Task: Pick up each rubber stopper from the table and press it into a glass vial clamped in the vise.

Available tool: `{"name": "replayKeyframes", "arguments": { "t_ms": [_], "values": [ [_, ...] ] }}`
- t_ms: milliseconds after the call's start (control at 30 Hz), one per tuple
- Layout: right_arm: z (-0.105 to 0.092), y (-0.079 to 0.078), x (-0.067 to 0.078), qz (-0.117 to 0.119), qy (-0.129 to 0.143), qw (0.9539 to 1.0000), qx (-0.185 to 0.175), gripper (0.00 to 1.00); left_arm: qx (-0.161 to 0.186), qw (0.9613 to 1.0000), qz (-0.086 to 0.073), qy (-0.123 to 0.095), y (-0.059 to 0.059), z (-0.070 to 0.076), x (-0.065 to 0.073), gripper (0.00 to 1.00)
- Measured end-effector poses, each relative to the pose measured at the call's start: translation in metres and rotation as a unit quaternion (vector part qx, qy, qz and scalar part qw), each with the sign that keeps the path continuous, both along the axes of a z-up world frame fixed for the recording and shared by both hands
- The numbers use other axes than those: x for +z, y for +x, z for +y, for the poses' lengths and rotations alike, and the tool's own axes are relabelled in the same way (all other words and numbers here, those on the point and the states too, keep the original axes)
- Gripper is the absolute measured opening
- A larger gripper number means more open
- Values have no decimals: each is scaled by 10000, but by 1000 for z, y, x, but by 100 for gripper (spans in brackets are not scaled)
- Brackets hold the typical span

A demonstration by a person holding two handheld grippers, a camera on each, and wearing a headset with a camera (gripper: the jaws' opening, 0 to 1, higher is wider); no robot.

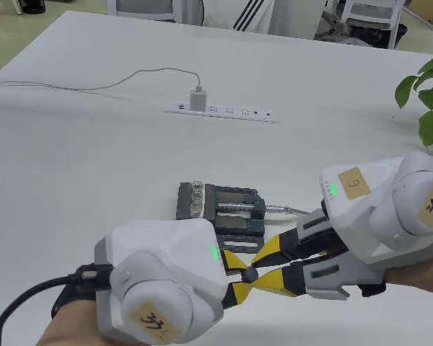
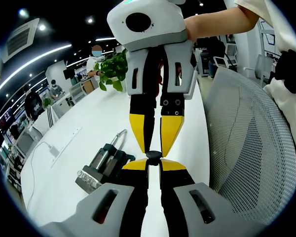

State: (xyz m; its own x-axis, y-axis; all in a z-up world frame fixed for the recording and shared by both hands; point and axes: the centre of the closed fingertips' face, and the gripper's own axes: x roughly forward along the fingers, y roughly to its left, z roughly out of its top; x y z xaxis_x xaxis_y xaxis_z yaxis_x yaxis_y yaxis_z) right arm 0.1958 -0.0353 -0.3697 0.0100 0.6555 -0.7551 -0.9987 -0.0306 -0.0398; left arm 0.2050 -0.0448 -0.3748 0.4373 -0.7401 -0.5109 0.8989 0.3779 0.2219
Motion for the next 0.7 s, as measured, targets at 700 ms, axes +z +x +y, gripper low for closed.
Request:
{"name": "replayKeyframes", "arguments": {
  "t_ms": [700],
  "values": [
    [-10,5,-9,9,-202,9998,4,7,828,9942,525,-447,8,24,-19,33]
  ]
}}
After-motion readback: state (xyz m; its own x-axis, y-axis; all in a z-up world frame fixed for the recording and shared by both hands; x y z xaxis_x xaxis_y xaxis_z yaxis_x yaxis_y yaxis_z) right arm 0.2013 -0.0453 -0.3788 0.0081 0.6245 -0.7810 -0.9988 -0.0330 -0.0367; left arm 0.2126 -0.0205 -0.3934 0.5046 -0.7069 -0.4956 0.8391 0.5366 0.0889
